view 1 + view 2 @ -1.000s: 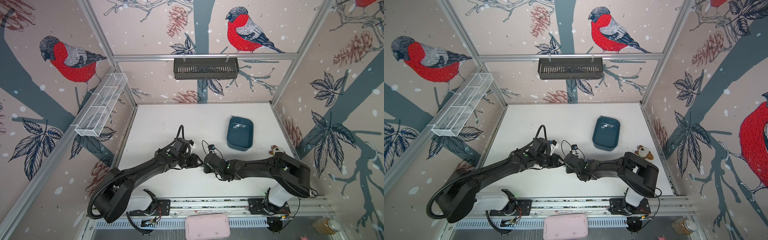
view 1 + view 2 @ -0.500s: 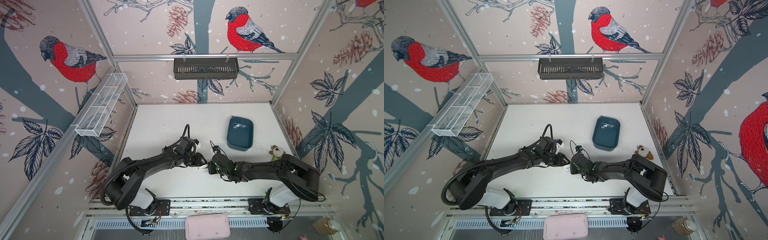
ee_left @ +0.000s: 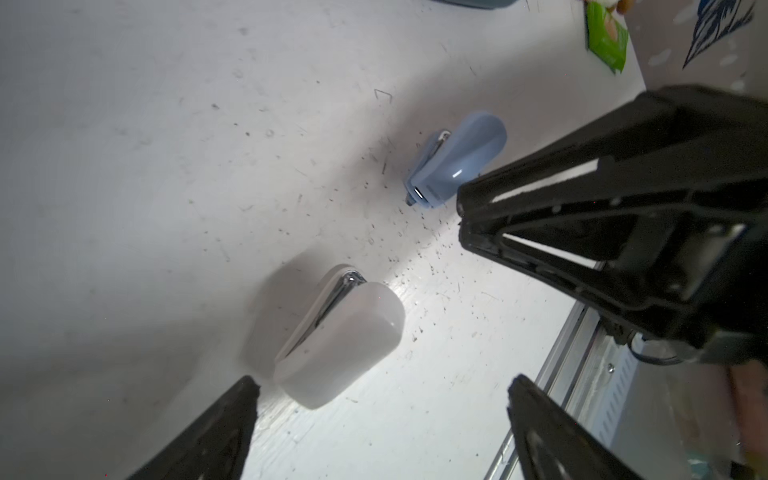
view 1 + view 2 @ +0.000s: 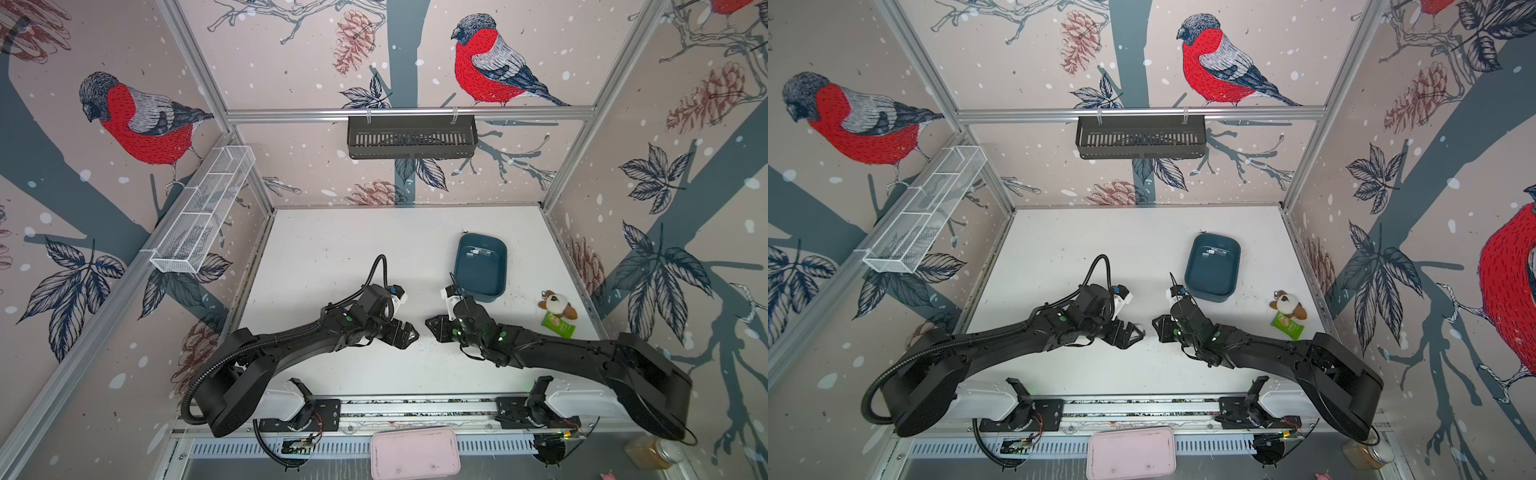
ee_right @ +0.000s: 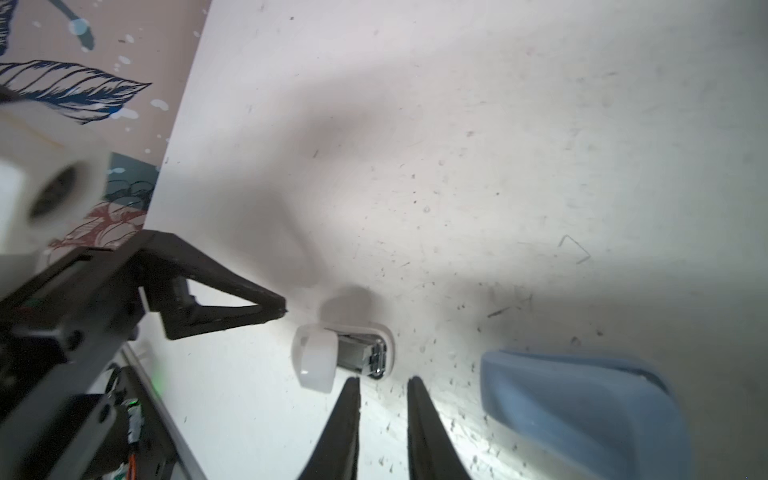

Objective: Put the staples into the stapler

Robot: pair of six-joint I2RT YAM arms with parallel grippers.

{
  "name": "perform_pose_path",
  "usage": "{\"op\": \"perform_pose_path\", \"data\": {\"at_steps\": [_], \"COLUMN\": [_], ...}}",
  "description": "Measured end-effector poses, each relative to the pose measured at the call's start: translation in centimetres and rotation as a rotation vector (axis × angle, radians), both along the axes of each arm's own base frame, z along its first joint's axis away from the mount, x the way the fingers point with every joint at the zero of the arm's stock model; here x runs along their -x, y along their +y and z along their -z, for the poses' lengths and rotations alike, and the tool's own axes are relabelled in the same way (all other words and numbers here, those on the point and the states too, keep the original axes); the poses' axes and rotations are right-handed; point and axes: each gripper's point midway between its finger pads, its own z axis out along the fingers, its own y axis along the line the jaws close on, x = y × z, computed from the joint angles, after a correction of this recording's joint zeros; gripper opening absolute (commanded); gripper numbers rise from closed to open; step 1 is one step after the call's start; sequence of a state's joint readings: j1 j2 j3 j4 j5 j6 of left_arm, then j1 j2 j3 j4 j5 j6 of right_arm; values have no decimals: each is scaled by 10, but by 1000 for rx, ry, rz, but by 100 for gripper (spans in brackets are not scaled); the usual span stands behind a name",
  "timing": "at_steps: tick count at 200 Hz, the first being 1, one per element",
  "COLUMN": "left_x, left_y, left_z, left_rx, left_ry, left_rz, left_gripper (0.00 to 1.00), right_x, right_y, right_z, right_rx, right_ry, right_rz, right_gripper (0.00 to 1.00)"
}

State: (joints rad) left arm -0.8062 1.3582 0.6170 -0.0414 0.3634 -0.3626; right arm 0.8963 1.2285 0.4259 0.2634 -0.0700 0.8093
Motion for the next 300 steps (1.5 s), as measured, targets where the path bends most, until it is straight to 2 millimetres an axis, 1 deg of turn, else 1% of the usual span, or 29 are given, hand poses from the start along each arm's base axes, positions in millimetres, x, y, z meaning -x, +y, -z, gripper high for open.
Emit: {"op": "perform_pose_path", "data": {"at_steps": [13,26,50,69,80,95,109,128,142,161,181,189,214,221,229,248,262,300], "left_x": [-2,-5,-8,-7,-1,3,3,4,6,4,4,4,4,4,4,3,3,4], "left_y": [-2,-2,-4,-9,-14,-15,-13,-9,-8,-4,-1,-1,0,0,1,0,-1,-4], "left_z": [4,11,21,24,24,25,25,27,29,36,43,44,44,43,41,32,27,14], "left_rx": [-17,-44,-87,-121,-126,-142,-163,-185,-197,-229,-262,-265,-274,-275,-279,-258,-244,-198], "left_ry": [-25,-48,-79,-116,-130,-149,-165,-178,-178,-176,-169,-167,-169,-169,-175,-194,-204,-213], "left_rz": [17,18,39,66,101,115,115,114,115,106,104,105,102,101,96,92,90,87], "left_gripper": [96,95,86,74,71,67,63,59,54,48,41,39,27,26,25,24,24,23], "right_x": [0,1,6,8,9,10,10,10,10,11,13,13,15,15,15,15,15,17], "right_y": [1,0,-1,-3,-4,-5,-6,-7,-7,-7,-4,-3,0,1,2,3,5,17], "right_z": [-9,-13,-15,-15,-15,-13,-11,-8,-7,-5,-4,-4,-1,-1,0,3,2,-8], "right_rx": [-18,-25,-37,-41,-43,-39,-36,-29,-28,-26,-33,-39,-50,-53,-63,-80,-104,-185], "right_ry": [-20,-37,-40,-42,-41,-39,-35,-30,-26,-20,-3,4,31,34,50,83,110,137], "right_rz": [-8,-21,-36,-39,-39,-39,-39,-37,-36,-38,-50,-53,-59,-58,-51,-45,-39,-61], "right_gripper": [22,22,22,21,21,20,20,19,19,21,22,23,23,25,30,35,46,66]}}
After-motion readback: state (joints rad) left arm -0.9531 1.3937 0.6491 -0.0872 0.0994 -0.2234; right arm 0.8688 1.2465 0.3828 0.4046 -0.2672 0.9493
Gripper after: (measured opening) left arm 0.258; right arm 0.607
